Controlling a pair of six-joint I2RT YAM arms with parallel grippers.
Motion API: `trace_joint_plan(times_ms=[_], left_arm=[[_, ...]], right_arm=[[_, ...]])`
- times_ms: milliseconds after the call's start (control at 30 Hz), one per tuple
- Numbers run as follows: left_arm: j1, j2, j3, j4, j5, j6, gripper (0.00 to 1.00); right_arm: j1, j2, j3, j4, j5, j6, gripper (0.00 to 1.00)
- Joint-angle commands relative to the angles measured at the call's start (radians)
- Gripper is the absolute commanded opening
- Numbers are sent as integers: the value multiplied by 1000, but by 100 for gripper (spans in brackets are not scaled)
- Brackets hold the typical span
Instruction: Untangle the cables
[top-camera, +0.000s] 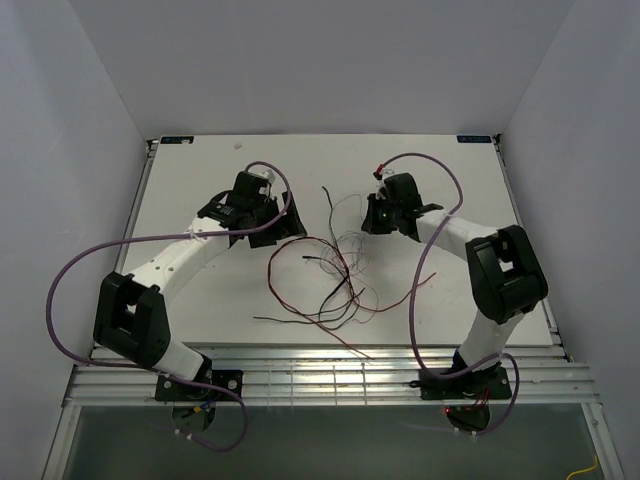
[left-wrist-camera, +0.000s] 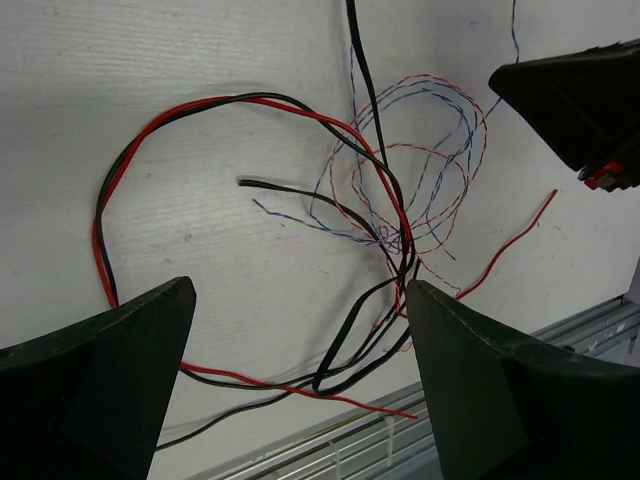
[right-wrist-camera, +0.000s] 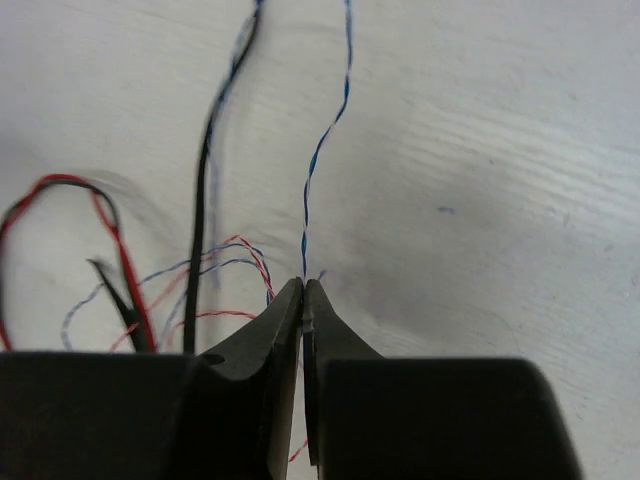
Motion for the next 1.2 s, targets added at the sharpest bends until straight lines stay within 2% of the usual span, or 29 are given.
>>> trace_joint_plan(times_ms=[0,200,533,867,1033,1100,1167], left_arm=[[-30,-10,39,53,65,48,98],[-44,-10,7,156,159,46,98],[-59,42,30,205,167,43,98],[-122,96,59,306,236,69,98],[-129,168,94,380,243,-22,98],[-137,238,149,363,237,-41,97],[-146,283,215,270,173,-41,92]], right_arm=[[6,-130,-20,242,-169,-42,8],[6,-256,-37,259,-260,-69,8],[6,-400,0,213,-371,-93,8],[6,-482,64,110,-268,-65,8],[6,-498,112,95,-279,-63,8],[6,-495,119,84,-291,-62,8],[6,-492,113,81,-296,-59,8]])
